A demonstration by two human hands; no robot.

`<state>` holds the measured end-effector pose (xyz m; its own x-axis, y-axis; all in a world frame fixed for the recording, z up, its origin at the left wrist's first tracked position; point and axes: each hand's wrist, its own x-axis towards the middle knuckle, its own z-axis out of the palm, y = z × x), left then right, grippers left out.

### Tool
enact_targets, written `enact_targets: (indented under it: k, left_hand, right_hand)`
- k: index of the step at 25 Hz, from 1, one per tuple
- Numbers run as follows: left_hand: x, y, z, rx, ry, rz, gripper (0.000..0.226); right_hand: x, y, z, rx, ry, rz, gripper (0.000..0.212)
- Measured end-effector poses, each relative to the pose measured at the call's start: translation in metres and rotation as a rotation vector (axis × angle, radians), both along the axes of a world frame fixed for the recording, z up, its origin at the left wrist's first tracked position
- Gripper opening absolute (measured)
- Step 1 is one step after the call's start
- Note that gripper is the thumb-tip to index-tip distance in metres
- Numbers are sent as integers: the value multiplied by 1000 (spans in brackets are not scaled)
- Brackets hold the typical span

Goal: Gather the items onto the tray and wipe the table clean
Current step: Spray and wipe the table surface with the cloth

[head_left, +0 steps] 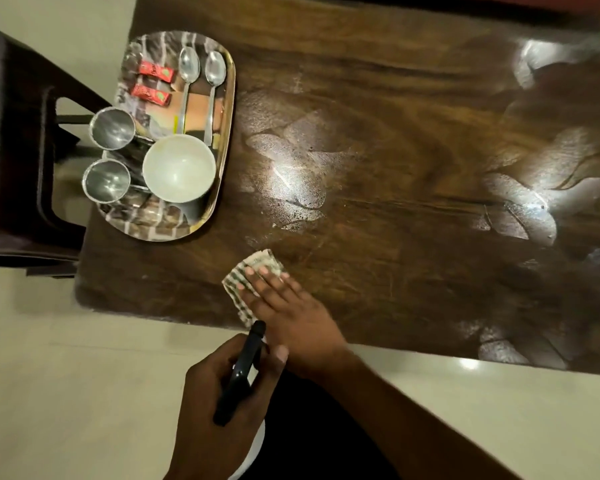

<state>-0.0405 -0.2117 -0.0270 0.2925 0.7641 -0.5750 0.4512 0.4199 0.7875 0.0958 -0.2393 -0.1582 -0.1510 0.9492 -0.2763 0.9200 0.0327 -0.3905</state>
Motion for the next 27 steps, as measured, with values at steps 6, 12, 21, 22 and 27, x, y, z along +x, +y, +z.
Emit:
enact_targets:
  k: [6, 12, 21, 22, 27]
  left_hand:
    - [2, 30, 5, -10, -39, 10, 30]
    - [18, 45, 6, 16, -29, -24, 30]
    - [83, 100, 14, 74, -36, -24, 38]
    - [88, 106, 12, 97, -41, -24, 39]
    - [116, 132, 2, 189, 10, -13, 41]
  right_hand:
    - [179, 27, 3, 21, -132, -577, 73]
    - [168, 115, 3, 33, -50, -977, 72]
    - [126, 72, 1, 28, 5, 320, 61]
    - [150, 79, -1, 46, -59, 264, 63]
    - [289, 161, 0, 45, -158, -439, 66]
